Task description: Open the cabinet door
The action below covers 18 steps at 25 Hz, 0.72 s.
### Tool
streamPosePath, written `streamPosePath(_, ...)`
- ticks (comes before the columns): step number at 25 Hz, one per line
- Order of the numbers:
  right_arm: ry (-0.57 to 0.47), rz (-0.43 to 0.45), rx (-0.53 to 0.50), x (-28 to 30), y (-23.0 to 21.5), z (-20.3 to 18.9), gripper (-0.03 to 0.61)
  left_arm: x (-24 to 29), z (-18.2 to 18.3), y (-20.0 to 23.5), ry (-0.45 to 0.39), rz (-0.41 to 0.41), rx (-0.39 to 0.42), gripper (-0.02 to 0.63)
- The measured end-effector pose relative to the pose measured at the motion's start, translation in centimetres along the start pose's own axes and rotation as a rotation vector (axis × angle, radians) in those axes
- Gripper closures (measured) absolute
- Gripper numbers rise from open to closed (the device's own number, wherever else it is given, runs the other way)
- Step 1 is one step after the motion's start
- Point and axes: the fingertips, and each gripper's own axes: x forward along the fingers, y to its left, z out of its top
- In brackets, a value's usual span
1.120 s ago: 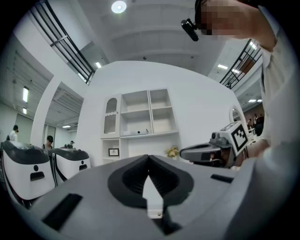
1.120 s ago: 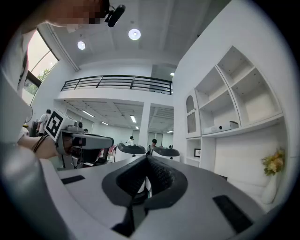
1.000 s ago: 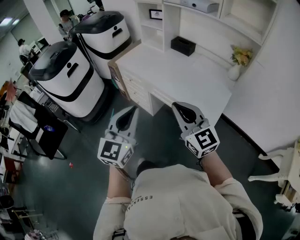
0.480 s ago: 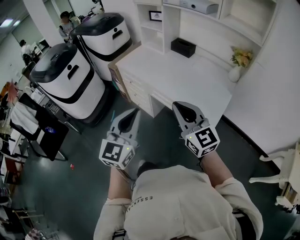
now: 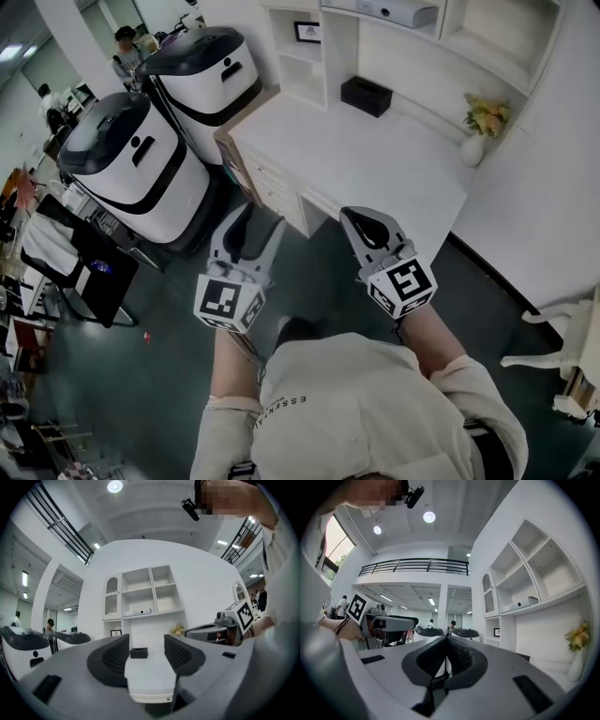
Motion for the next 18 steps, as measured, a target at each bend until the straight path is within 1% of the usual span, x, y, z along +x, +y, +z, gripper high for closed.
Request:
streamPosePath(5,0.010,-0.006,0.011,3.3,-1.4,-0.7,0.564,1.8,-0.6,2.7,-0.005,0.004,-0.011,0.397)
streamPosePath(9,0.019,-0.016,0.000,7.2,-2.0,-1.6,0.563,3.6,-1.6,6.2,-0.016,-0.007,-0.007,0.397)
streamPosePath(14,0.030,-0.073,0.002,13.8,-3.2,-2.1,0.563,6.7,-2.8,12.9,-0.015,-0.046,-0.040,0.397)
streamPosePath(16,0.035,-0.101,0.001,17.1,-3.8,-2.1,0.564,8.2,-3.3,16.0,-0.007,-0.079,-0.052,0.397)
streamPosePath(18,0.035,-0.128,0.000,20.5,-4.4,-2.0,0.564,9.8,-3.6,19.1,-0.003,-0.121,-0.048,0.397)
